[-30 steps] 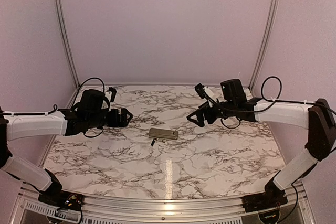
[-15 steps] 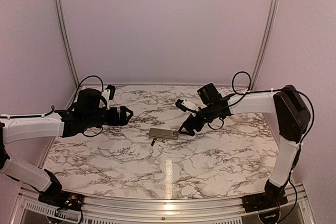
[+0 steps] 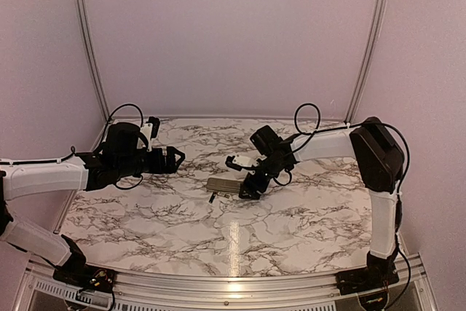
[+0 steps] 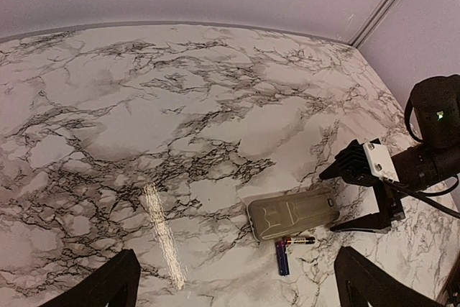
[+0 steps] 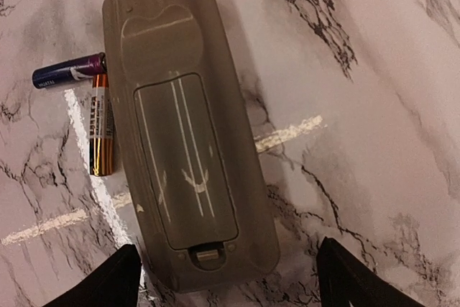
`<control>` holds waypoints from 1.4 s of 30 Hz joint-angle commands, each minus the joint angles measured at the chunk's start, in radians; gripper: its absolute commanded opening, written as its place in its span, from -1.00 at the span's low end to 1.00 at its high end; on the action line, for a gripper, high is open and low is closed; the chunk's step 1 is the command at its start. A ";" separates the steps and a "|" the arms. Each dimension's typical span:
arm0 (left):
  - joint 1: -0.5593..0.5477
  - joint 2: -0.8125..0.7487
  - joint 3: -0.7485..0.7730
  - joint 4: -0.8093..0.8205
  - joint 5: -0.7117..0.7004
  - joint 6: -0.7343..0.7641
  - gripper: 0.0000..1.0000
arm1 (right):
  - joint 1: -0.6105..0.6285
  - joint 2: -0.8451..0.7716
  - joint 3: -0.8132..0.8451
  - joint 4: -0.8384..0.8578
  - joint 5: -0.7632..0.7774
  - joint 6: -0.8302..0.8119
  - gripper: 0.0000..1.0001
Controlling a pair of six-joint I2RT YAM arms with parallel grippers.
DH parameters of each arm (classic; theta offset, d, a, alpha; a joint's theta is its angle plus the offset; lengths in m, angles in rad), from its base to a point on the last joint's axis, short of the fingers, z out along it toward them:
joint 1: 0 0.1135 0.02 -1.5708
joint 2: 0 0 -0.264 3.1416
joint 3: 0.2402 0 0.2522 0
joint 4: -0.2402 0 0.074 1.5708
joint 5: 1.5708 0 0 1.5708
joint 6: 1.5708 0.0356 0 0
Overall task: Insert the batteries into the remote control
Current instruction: Move the remote control to the center of the board.
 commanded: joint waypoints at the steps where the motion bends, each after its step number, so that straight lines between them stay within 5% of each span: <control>1: -0.004 -0.005 -0.012 0.027 -0.003 0.013 0.98 | 0.002 0.041 0.057 -0.043 0.044 -0.039 0.64; 33: -0.002 0.031 -0.015 0.027 -0.029 -0.020 0.98 | 0.023 0.264 0.393 -0.212 -0.046 -0.059 0.29; 38: -0.002 0.029 -0.014 0.022 -0.031 -0.019 0.98 | 0.057 0.266 0.427 -0.231 0.020 -0.115 0.86; 42: -0.002 0.030 -0.009 0.023 -0.031 -0.018 0.98 | 0.058 0.302 0.486 -0.247 0.020 -0.137 0.91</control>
